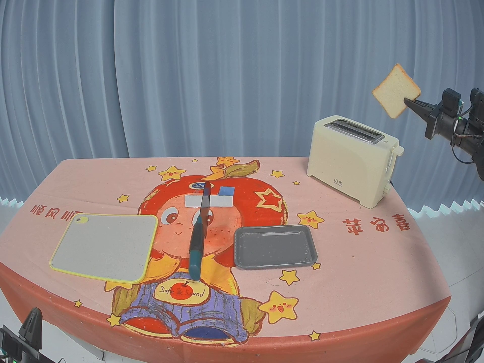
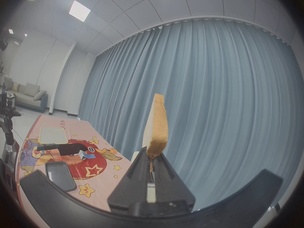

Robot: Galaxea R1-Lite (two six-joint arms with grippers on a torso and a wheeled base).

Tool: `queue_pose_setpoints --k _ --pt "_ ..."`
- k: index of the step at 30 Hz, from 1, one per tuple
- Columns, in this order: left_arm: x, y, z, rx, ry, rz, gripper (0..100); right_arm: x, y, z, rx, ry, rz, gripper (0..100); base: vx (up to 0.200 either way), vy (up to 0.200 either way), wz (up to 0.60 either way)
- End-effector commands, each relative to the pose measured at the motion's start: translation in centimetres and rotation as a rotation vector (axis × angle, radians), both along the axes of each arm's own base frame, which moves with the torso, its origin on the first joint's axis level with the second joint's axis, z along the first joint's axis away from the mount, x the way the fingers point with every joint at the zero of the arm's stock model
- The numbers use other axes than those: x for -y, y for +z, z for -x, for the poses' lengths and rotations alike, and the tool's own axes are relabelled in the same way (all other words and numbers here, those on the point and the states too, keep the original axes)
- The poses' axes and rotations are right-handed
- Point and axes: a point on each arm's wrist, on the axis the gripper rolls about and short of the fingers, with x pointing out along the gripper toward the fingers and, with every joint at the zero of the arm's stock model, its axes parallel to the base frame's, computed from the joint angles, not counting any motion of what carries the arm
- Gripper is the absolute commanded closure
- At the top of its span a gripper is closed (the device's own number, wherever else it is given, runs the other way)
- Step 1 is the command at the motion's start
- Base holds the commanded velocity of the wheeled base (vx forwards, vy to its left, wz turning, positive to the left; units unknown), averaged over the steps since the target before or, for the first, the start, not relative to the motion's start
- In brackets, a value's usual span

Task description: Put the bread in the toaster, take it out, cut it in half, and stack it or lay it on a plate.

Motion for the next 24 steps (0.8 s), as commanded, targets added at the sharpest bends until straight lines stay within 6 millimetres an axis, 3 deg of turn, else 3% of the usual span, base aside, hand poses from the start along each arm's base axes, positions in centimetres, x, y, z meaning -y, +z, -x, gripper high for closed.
queue_pose_setpoints --k 1,24 --pt "0.0 -0.5 -0.1 -0.018 0.001 0.001 100 -0.1 0.0 -1.1 -0.017 0.008 -0.002 100 0.0 0.0 0.0" --pt "0.0 -0.5 -0.1 -0.018 0.001 0.001 100 -0.1 1.9 -3.7 -0.038 0.016 -0.005 100 0.0 0.0 0.0"
